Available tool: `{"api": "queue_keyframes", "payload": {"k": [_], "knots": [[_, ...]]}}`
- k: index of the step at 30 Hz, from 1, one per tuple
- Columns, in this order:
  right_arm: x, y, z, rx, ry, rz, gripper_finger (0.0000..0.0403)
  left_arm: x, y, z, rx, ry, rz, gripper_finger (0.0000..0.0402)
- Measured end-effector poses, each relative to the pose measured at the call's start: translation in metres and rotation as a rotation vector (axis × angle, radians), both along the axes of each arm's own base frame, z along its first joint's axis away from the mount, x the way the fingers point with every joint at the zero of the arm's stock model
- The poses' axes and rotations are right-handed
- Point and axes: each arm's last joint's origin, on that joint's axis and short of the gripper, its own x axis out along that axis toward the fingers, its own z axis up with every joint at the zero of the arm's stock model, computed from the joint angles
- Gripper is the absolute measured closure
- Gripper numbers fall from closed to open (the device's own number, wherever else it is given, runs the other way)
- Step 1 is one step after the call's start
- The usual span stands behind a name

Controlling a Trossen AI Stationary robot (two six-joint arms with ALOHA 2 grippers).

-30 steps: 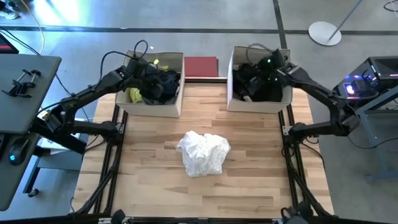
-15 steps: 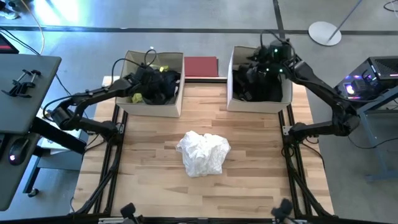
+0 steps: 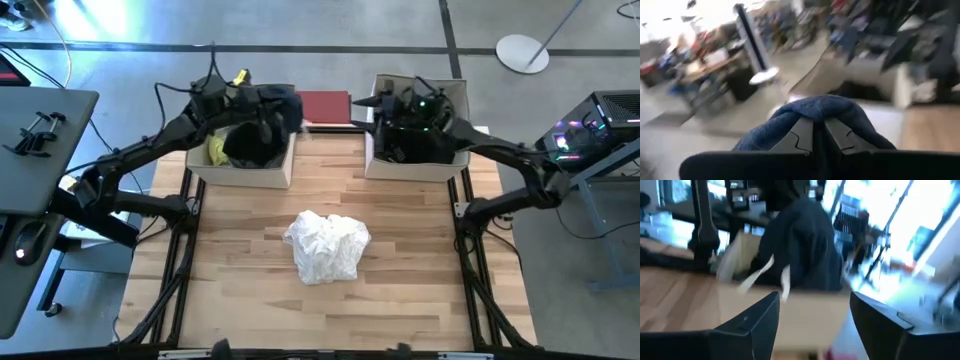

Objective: Sort clothes
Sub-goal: Put the grey piece of clothing from the brown left laundry organizer into the right laundry organizer

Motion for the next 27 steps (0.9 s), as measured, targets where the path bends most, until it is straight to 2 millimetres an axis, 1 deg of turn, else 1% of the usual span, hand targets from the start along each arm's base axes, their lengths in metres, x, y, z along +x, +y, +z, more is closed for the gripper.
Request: {"api": "queue_keyframes", "payload": {"k": [3, 7, 11, 15, 17, 19, 20, 22, 24, 25, 27], "knots": [[0.022, 0.003, -0.002, -0.070, -0.095, 0.055, 0.0172, 0.011, -0.008, 0.004, 0.009, -0.051, -0.101, 0.0400], [0.048, 0.009, -0.011, -0.121, -0.180, 0.171, 0.0172, 0.025, -0.017, 0.002, 0.014, -0.068, -0.166, 0.0401], [0.071, 0.015, -0.012, -0.123, -0.195, 0.233, 0.0172, 0.035, -0.022, -0.003, 0.004, -0.057, -0.194, 0.0401], [0.097, 0.017, -0.014, -0.094, -0.172, 0.269, 0.0173, 0.042, -0.028, -0.004, 0.018, -0.076, -0.223, 0.0401], [0.107, 0.016, -0.016, -0.067, -0.132, 0.274, 0.0184, 0.044, -0.029, -0.005, 0.015, -0.072, -0.231, 0.0401], [0.113, 0.013, -0.015, -0.045, -0.093, 0.230, 0.0215, 0.045, -0.029, -0.006, 0.011, -0.069, -0.220, 0.0400], [0.114, 0.012, -0.014, -0.037, -0.075, 0.202, 0.0239, 0.045, -0.030, -0.005, 0.003, -0.072, -0.213, 0.0399], [0.114, 0.009, -0.011, -0.028, -0.051, 0.159, 0.0298, 0.045, -0.030, -0.005, -0.007, -0.080, -0.198, 0.0392], [0.108, 0.006, -0.008, -0.025, -0.032, 0.122, 0.0365, 0.043, -0.030, -0.004, -0.010, -0.081, -0.190, 0.0381], [0.105, 0.004, -0.006, -0.030, -0.019, 0.098, 0.0382, 0.042, -0.031, -0.003, -0.010, -0.077, -0.185, 0.0374], [0.093, 0.000, 0.003, -0.035, 0.000, 0.012, 0.0385, 0.038, -0.033, -0.002, -0.016, -0.065, -0.166, 0.0356]]}}
